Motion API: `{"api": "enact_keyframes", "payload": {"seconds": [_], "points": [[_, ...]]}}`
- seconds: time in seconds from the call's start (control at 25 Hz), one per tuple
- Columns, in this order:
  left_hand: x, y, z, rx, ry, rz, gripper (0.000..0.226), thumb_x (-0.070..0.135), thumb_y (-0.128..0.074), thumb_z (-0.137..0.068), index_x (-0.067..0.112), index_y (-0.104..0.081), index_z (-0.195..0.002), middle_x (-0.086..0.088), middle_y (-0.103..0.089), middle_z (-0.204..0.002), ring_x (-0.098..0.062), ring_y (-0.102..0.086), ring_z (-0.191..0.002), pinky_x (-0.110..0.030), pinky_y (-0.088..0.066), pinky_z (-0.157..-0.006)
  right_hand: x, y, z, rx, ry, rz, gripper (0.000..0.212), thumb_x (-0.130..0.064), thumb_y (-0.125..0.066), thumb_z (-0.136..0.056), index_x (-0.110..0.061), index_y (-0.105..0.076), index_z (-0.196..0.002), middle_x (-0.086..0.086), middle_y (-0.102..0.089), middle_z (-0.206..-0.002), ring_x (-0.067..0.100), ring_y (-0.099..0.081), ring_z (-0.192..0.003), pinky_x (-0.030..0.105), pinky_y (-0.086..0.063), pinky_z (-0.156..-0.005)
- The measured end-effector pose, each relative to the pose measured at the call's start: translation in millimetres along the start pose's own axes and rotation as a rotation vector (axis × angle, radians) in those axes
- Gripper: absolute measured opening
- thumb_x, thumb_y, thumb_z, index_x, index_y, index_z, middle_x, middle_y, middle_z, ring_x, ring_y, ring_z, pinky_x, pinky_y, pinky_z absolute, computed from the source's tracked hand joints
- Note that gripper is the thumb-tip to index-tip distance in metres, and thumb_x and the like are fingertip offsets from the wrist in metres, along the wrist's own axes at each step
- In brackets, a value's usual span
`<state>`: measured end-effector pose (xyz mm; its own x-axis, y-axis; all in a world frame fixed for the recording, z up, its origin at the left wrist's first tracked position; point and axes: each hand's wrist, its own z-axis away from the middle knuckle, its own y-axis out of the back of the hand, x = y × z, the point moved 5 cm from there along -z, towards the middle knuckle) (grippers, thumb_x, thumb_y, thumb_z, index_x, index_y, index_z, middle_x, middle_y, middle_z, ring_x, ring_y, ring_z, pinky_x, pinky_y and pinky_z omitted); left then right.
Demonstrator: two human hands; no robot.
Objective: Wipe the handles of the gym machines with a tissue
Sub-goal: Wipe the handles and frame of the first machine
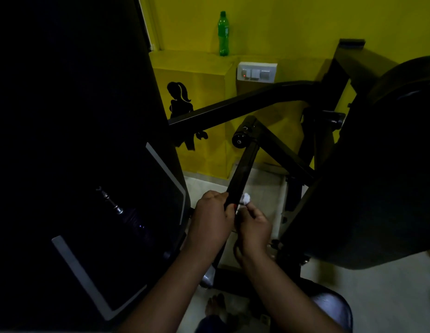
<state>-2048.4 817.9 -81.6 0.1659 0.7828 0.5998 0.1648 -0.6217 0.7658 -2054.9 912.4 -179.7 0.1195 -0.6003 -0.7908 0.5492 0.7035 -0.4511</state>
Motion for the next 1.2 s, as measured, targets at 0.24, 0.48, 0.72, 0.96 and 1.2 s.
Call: {"api": "enact_keyframes", "payload": {"seconds": [0.24, 0.48, 0.72, 0.96, 1.2], "points": [[-4.1, 1.9, -0.2, 0.02, 0.063, 0.005, 0.03, 0.019, -0.059, -0.091, 0.016, -0.068, -0.12, -0.007, -0.064, -0.107, -0.017, -0.061, -0.094, -0.019, -0.044, -0.079, 21.1, -52.3, -51.6, -0.171, -0.651, -0.589, 0.019, -0.018, -0.049, -0.101, -0.005, -0.063, -0.097, 0.009, -0.067, -0.075, 0.015, -0.069, -0.058, 0.024, -0.054, -0.048], [-10.9, 7.0, 3.4, 0.114, 0.146, 0.075, 0.03, 0.026, -0.071, -0.084, 0.016, -0.071, -0.113, -0.003, -0.06, -0.105, -0.012, -0.064, -0.087, -0.016, -0.047, -0.078, 23.8, -45.1, 4.4, -0.632, -0.668, -0.538, 0.037, 0.015, -0.085, -0.05, 0.011, -0.068, -0.083, 0.023, -0.068, -0.078, 0.029, -0.071, -0.069, 0.036, -0.061, -0.065], [-11.5, 7.0, 5.1, 0.083, 0.139, 0.072, 0.031, 0.03, -0.069, -0.086, 0.02, -0.071, -0.116, -0.003, -0.065, -0.104, -0.012, -0.064, -0.087, -0.018, -0.048, -0.074, 23.4, -58.2, -52.6, -0.282, -0.664, -0.637, 0.035, -0.002, -0.061, -0.089, -0.003, -0.059, -0.124, 0.012, -0.068, -0.099, 0.016, -0.072, -0.075, 0.029, -0.058, -0.057], [-9.8, 7.3, 4.7, 0.074, 0.121, 0.071, 0.027, 0.027, -0.067, -0.088, 0.021, -0.071, -0.114, -0.002, -0.067, -0.103, -0.01, -0.064, -0.085, -0.016, -0.046, -0.073, 16.6, -29.0, -36.9, -0.356, -0.42, -0.34, 0.029, 0.0, -0.053, -0.085, 0.005, -0.059, -0.113, 0.024, -0.061, -0.111, 0.028, -0.067, -0.087, 0.039, -0.059, -0.078], [-9.5, 1.9, -1.1, -0.017, 0.1, 0.102, 0.031, 0.021, -0.061, -0.091, 0.02, -0.066, -0.122, -0.004, -0.063, -0.111, -0.016, -0.063, -0.095, -0.028, -0.05, -0.084, -21.2, -16.7, -64.4, 0.164, 0.098, 0.191, 0.002, -0.028, -0.069, -0.088, -0.028, -0.068, -0.086, -0.002, -0.074, -0.096, 0.009, -0.069, -0.077, 0.03, -0.057, -0.07]]}}
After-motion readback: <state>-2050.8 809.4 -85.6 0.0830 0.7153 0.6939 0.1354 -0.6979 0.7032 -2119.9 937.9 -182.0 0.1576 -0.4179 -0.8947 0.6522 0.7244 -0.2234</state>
